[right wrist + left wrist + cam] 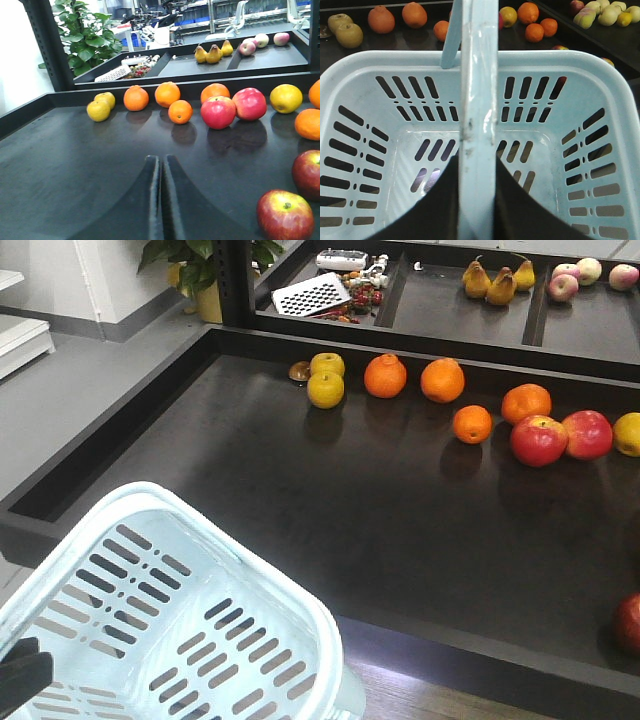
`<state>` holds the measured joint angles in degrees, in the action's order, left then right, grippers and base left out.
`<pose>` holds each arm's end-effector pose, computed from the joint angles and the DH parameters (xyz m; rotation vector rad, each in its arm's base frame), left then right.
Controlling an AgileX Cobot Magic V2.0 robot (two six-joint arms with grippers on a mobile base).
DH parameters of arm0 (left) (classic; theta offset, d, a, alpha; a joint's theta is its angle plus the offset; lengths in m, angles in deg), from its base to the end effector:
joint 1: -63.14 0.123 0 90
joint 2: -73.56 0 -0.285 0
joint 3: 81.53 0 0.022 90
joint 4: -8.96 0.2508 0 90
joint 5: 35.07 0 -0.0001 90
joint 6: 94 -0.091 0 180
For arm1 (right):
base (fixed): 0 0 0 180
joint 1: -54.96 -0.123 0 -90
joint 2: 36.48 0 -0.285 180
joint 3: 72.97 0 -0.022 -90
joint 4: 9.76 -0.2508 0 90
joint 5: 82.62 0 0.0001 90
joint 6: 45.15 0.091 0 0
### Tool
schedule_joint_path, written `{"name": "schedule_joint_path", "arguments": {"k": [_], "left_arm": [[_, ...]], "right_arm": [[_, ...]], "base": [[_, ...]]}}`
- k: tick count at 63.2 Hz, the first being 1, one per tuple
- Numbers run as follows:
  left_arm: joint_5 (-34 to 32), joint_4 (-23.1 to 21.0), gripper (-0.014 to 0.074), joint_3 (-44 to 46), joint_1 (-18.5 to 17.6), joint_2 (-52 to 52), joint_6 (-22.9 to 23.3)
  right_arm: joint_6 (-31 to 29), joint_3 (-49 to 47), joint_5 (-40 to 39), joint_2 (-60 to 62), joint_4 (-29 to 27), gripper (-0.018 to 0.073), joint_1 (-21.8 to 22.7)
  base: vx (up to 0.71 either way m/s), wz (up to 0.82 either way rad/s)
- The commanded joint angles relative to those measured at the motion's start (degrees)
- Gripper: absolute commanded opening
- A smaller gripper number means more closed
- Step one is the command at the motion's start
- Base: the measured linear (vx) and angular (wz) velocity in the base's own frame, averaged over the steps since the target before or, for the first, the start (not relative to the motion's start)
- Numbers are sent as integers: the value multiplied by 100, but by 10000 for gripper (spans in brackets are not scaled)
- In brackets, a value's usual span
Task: Pick three apples into basket with both arms
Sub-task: 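Drive the base to the table with red apples, basket held, then drive the base up to the table edge near the red apples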
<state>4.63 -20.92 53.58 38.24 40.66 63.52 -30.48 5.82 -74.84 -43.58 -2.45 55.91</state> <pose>0.0606 -0.0601 0.3178 0.6173 1.9142 -0.6159 0.0565 -0.0025 0.1923 0.1325 1.6289 0.0726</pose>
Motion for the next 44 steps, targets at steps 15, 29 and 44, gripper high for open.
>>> {"name": "schedule_joint_path", "arguments": {"k": [15, 29, 44], "left_arm": [[-550, -231, -6, 171, -8, -11, 35], [-550, -231, -6, 171, -8, -11, 35], [-550, -231, -6, 171, -8, -11, 35]], "right_arm": [[-29, 84, -425, 77, 12, -4, 21], [-29, 84, -425, 77, 12, -4, 21], [-29, 84, -425, 77, 12, -4, 21]], "base": [[10, -10], [12, -14], [13, -20]]}}
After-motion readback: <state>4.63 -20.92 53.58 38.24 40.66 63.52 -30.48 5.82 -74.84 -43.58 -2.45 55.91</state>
